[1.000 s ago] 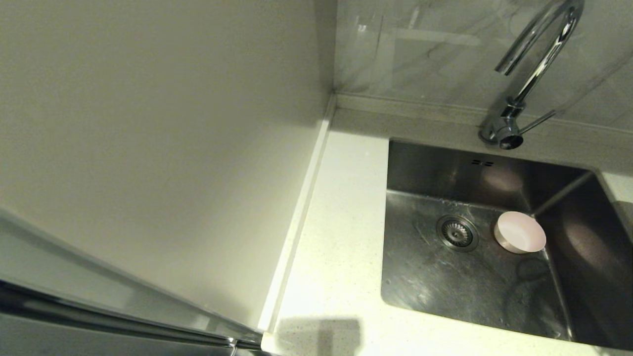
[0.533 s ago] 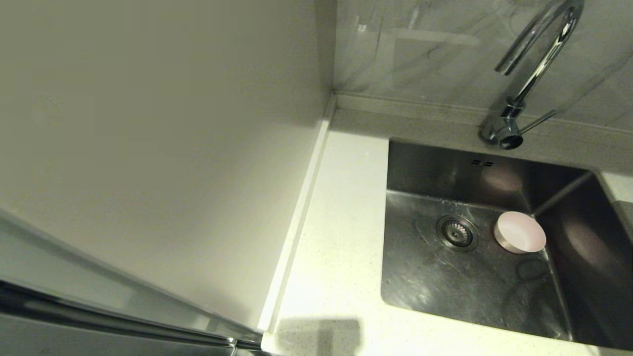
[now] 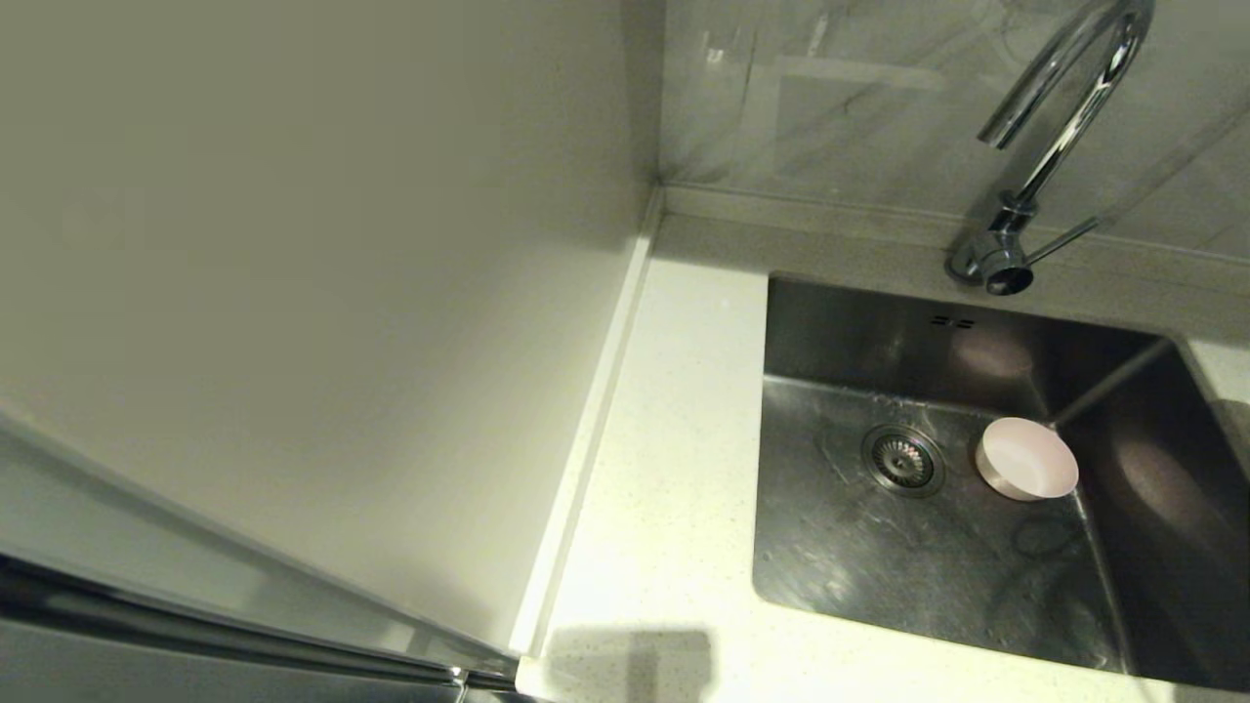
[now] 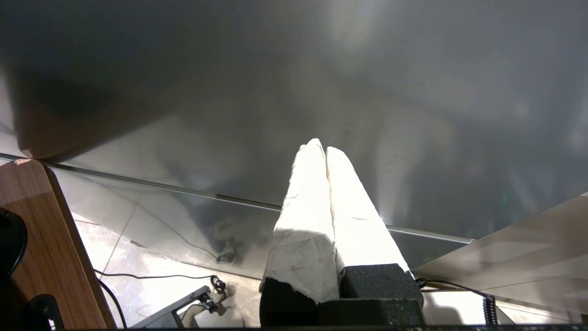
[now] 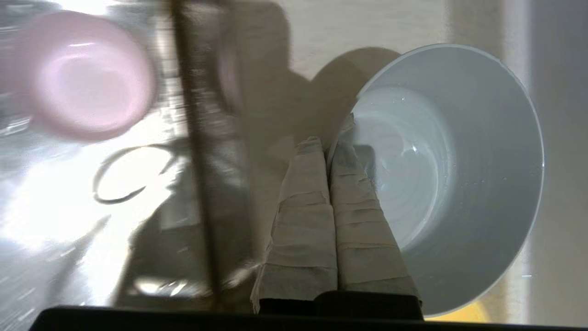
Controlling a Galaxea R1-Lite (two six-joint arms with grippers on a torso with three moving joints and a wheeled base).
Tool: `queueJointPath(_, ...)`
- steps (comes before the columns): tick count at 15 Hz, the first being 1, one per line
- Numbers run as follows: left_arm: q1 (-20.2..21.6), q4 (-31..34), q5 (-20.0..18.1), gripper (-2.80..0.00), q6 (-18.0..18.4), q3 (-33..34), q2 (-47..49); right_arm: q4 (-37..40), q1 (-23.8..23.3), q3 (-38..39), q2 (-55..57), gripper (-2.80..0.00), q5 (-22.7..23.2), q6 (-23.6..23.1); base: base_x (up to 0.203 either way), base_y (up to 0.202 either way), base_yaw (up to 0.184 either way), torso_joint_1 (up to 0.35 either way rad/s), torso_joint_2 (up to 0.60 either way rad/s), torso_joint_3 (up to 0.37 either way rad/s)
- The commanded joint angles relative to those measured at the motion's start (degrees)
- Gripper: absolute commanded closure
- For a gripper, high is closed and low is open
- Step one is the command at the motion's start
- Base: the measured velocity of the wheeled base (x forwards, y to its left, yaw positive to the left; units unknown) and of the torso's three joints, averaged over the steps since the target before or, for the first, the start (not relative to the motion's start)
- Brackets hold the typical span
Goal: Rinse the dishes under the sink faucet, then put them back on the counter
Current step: Put a bowl into the sink
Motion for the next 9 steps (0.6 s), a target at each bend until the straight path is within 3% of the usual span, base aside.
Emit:
queueJointPath(1,0.0,0.0,0.0,0.0,0.0,0.2,0.0,0.0,0.2,6.6,-7.2,0.0,5.6,-0.5,0.0,0.0,0.0,0.0,0.0,0.0)
queueJointPath(3,0.0,0.0,0.0,0.0,0.0,0.2,0.0,0.0,2.1,15.3,-12.8,0.0,10.3,-1.7,0.0,0.0,0.0,0.0,0.0,0.0)
queueJointPath(5,0.0,0.0,0.0,0.0,0.0,0.2,0.0,0.0,8.2,22.1,-16.1,0.0,12.0,-2.9,0.0,0.0,0.0,0.0,0.0,0.0)
queueJointPath(9,0.0,0.0,0.0,0.0,0.0,0.1,0.0,-0.1,22.5,26.6,-17.4,0.0,7.9,-2.4,0.0,0.0,0.0,0.0,0.0,0.0)
